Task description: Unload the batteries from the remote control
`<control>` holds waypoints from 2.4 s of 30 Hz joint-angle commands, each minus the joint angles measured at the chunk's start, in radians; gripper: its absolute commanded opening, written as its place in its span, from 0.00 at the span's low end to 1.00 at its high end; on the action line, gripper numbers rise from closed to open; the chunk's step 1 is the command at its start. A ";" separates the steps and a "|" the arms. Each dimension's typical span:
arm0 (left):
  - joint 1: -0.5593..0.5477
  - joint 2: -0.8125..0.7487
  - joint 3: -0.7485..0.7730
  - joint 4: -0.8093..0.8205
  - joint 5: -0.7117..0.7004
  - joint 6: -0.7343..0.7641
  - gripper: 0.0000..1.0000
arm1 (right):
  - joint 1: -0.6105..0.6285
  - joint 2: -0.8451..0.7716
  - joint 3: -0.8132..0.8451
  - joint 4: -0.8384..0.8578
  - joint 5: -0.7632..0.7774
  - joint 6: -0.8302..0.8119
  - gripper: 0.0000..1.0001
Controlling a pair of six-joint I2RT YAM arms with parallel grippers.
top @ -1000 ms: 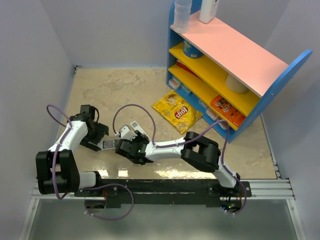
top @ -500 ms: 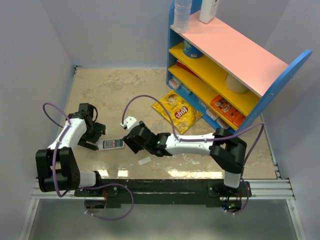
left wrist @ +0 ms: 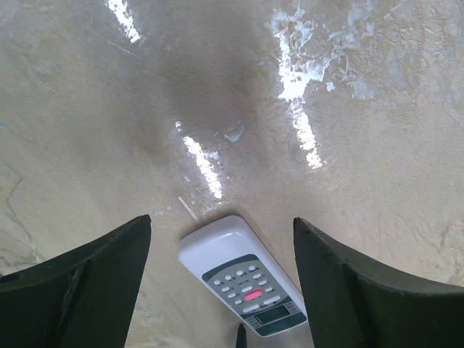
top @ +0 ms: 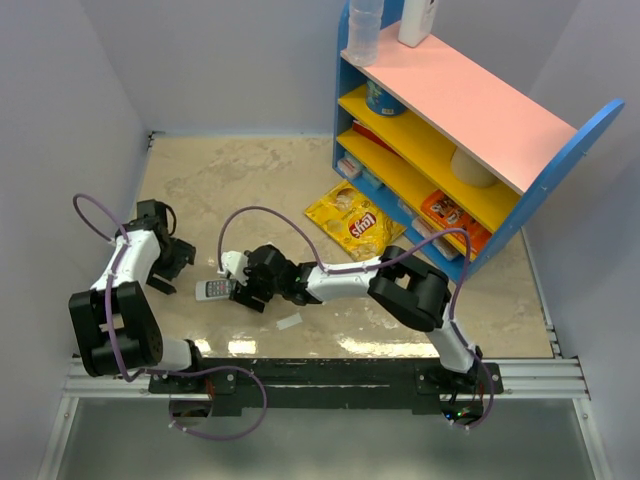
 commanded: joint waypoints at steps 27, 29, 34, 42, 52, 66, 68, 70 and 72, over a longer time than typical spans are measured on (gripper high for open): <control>0.016 -0.025 -0.067 0.160 0.104 0.283 0.78 | -0.054 0.128 0.168 -0.124 -0.391 -0.236 0.56; 0.016 -0.024 -0.071 0.158 0.096 0.280 0.78 | -0.052 0.128 0.162 -0.096 -0.382 -0.224 0.62; 0.016 -0.029 -0.082 0.178 0.144 0.283 0.77 | -0.051 0.128 0.165 -0.072 -0.362 -0.259 0.68; 0.016 -0.010 -0.070 0.175 0.141 0.294 0.77 | -0.052 0.122 0.135 -0.029 -0.414 -0.331 0.72; 0.016 -0.038 -0.060 0.184 0.131 0.320 0.76 | -0.054 0.173 0.217 -0.156 -0.449 -0.347 0.49; 0.015 -0.194 -0.099 0.290 0.360 0.467 0.74 | -0.172 0.031 0.051 0.075 -0.475 0.107 0.23; 0.016 -0.193 -0.114 0.292 0.372 0.458 0.74 | -0.188 0.051 0.060 0.074 -0.498 0.165 0.22; 0.015 -0.188 -0.132 0.293 0.380 0.438 0.74 | -0.205 0.063 0.060 0.082 -0.518 0.222 0.22; 0.015 -0.180 -0.146 0.304 0.397 0.418 0.74 | -0.222 0.080 0.062 0.097 -0.541 0.261 0.21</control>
